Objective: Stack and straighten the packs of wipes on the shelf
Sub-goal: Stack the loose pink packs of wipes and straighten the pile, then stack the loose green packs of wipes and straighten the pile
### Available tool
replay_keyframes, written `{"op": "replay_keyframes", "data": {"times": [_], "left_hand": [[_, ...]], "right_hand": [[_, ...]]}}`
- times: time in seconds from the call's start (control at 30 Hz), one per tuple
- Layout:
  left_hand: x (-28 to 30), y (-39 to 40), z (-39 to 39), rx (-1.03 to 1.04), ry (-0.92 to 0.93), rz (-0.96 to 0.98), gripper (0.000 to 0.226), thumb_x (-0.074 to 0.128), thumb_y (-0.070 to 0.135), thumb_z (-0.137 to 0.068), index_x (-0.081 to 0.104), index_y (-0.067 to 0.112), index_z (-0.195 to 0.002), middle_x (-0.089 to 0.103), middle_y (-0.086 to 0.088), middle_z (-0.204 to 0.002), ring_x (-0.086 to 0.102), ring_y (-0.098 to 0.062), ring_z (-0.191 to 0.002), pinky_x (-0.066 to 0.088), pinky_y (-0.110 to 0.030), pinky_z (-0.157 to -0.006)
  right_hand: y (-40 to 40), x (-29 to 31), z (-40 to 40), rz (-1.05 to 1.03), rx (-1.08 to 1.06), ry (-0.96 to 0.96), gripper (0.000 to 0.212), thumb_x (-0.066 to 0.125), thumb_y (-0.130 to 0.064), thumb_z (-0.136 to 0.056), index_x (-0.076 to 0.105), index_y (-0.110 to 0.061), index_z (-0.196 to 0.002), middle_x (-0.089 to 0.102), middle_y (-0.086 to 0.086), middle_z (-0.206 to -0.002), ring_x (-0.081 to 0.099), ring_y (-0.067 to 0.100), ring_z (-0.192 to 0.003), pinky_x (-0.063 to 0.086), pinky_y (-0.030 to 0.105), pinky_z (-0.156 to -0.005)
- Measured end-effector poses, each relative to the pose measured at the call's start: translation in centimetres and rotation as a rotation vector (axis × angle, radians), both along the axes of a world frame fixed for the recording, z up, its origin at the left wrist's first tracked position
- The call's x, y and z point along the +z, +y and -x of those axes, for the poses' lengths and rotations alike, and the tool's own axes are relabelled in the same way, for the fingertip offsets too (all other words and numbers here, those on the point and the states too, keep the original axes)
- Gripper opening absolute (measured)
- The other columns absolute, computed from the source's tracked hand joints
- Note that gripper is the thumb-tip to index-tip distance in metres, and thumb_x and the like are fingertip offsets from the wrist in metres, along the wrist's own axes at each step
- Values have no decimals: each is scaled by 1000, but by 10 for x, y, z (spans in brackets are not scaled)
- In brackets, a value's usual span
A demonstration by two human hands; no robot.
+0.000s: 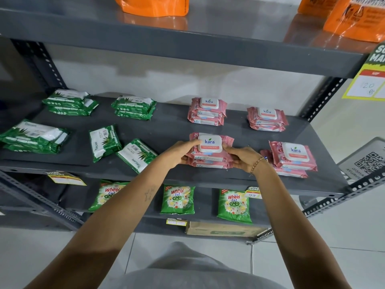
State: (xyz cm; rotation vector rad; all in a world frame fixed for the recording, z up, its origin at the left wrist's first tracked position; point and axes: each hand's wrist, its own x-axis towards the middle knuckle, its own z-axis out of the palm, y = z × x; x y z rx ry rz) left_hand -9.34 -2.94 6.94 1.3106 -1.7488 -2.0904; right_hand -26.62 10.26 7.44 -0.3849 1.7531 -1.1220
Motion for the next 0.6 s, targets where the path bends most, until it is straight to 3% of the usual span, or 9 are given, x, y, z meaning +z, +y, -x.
{"op": "replay_keyframes", "data": {"times": [0.07, 0.17, 0.27, 0.33, 0.4, 0.5, 0.6], "left_hand": [[-1, -1, 0, 2, -1, 2, 44, 61, 41, -90, 66, 5, -115, 72, -15, -109, 68, -26, -101, 56, -40, -89], [2, 3, 2, -13, -83, 116, 59, 58, 50, -88, 62, 2, -121, 71, -10, -113, 67, -24, -103, 53, -38, -94], [14, 7, -10, 40, -165, 481, 72, 51, 57, -90, 48, 3, -137, 57, -8, -135, 53, -25, -125, 40, -33, -98], [20, 3, -32, 143, -4, 693, 58, 54, 44, -94, 52, 4, -135, 59, -11, -135, 57, -22, -122, 40, -22, -94], [18, -7, -64, 242, 87, 956, 39, 54, 27, -97, 59, 1, -125, 67, -13, -123, 64, -22, -110, 43, -16, -88], [1, -31, -123, 353, 16, 1246, 32, 49, 17, -98, 60, 0, -123, 65, -19, -116, 61, -29, -107, 46, -27, -86], [-25, -54, -187, 389, -132, 1281, 38, 42, 18, -100, 53, -1, -131, 58, -21, -128, 51, -35, -120, 43, -44, -99]], "right_hand": [[0, 1, -1, -15, 0, 5, 30, 74, -30, -76, 66, -3, -88, 67, 10, -88, 62, 21, -84, 53, 39, -93], [3, 7, -5, -36, 14, 21, 31, 70, -36, -79, 64, -7, -85, 69, 9, -89, 65, 25, -91, 51, 39, -95], [1, 14, -8, -98, 12, 370, 46, 62, -48, -84, 63, -3, -95, 67, 6, -96, 61, 25, -93, 48, 36, -92], [-8, 19, -12, -46, -84, 656, 44, 55, -47, -87, 62, -6, -100, 64, 7, -101, 57, 30, -106, 46, 37, -93], [-22, 27, -24, 91, -140, 806, 33, 55, -36, -87, 64, -9, -105, 64, 13, -114, 55, 29, -114, 46, 38, -95], [-48, 36, -74, 251, -56, 1016, 20, 55, -17, -89, 66, -8, -103, 61, 17, -114, 55, 28, -108, 44, 34, -90], [-73, 27, -141, 379, 147, 1004, 16, 59, -14, -86, 68, -9, -98, 60, 16, -110, 59, 26, -98, 48, 34, -87]]}}
